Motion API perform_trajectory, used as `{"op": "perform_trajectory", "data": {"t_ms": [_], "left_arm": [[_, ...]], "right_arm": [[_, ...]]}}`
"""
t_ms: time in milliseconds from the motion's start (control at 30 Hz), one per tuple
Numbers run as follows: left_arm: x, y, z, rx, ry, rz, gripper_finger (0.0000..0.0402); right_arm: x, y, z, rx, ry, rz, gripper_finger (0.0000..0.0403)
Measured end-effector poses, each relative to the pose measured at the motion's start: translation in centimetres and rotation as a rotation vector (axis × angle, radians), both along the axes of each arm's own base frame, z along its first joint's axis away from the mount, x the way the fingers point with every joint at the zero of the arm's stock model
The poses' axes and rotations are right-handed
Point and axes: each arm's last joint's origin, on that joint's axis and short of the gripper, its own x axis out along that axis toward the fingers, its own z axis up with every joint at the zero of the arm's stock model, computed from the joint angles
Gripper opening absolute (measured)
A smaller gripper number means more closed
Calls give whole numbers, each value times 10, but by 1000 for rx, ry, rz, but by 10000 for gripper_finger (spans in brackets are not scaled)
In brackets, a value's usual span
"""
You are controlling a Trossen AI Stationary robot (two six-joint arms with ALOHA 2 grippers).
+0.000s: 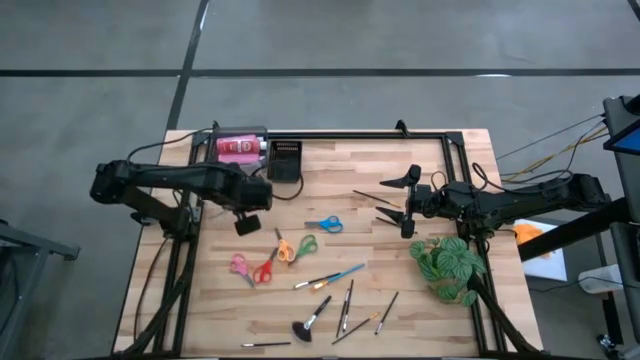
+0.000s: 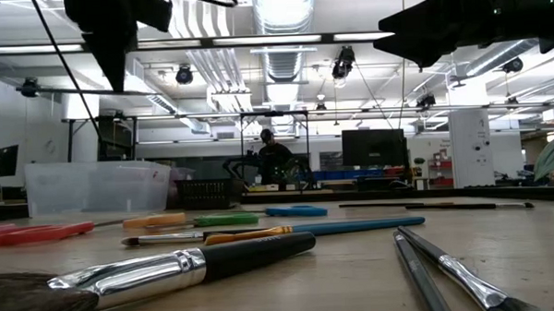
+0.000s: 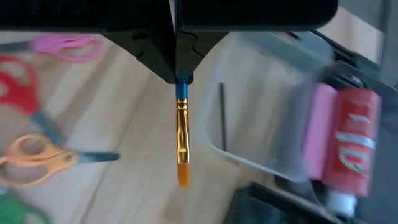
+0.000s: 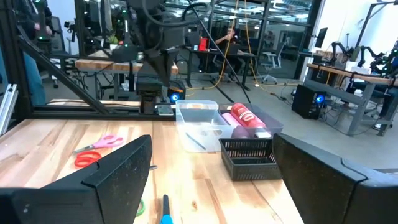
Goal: Pick & Place Paint Supplies
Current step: Put the blue paint brush into the transparent bin
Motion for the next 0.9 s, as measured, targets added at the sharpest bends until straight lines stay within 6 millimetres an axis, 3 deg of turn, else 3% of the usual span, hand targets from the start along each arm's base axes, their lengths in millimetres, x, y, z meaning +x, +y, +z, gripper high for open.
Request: {"op": "perform_trajectory", "data": {"t_ms": [333, 900], "left_arm": [[-8, 28, -28, 157, 138, -1, 0], [-19, 64, -91, 169, 180, 0, 0]], "right_arm": [[0, 0, 0, 0, 0, 0, 331], [0, 0, 0, 0, 0, 0, 331]]}}
